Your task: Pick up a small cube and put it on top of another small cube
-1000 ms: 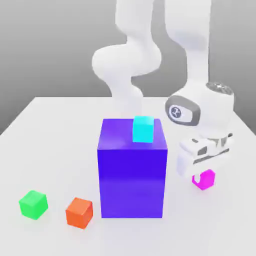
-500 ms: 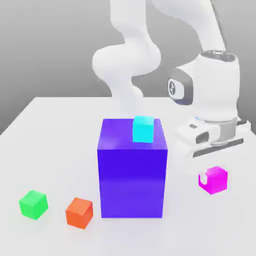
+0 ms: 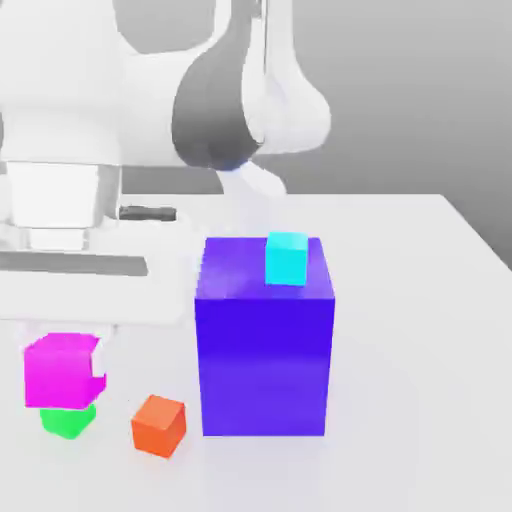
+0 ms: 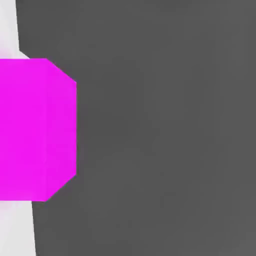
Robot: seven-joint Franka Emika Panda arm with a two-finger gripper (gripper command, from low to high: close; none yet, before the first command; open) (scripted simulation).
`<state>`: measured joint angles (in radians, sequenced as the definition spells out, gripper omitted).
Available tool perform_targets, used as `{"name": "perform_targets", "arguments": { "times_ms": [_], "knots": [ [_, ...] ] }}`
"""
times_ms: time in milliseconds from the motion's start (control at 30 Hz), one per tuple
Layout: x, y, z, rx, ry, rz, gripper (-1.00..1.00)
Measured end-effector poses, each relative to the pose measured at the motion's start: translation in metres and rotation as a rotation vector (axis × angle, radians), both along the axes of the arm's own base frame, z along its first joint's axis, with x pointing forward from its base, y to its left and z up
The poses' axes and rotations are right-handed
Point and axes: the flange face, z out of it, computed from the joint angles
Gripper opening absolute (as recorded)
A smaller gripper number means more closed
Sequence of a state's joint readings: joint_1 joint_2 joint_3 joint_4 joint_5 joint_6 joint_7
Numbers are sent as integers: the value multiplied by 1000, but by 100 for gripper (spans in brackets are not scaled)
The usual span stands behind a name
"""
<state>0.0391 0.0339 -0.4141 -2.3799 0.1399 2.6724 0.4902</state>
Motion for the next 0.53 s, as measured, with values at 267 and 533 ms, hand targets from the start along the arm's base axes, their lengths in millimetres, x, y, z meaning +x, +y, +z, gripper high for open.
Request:
{"name": "perform_targets", "arguments": {
  "times_ms": [267, 533],
  "knots": [
    [-124, -67, -90, 91, 235, -340, -100],
    [-129, -64, -149, 96, 253, -347, 100]
  ]
}}
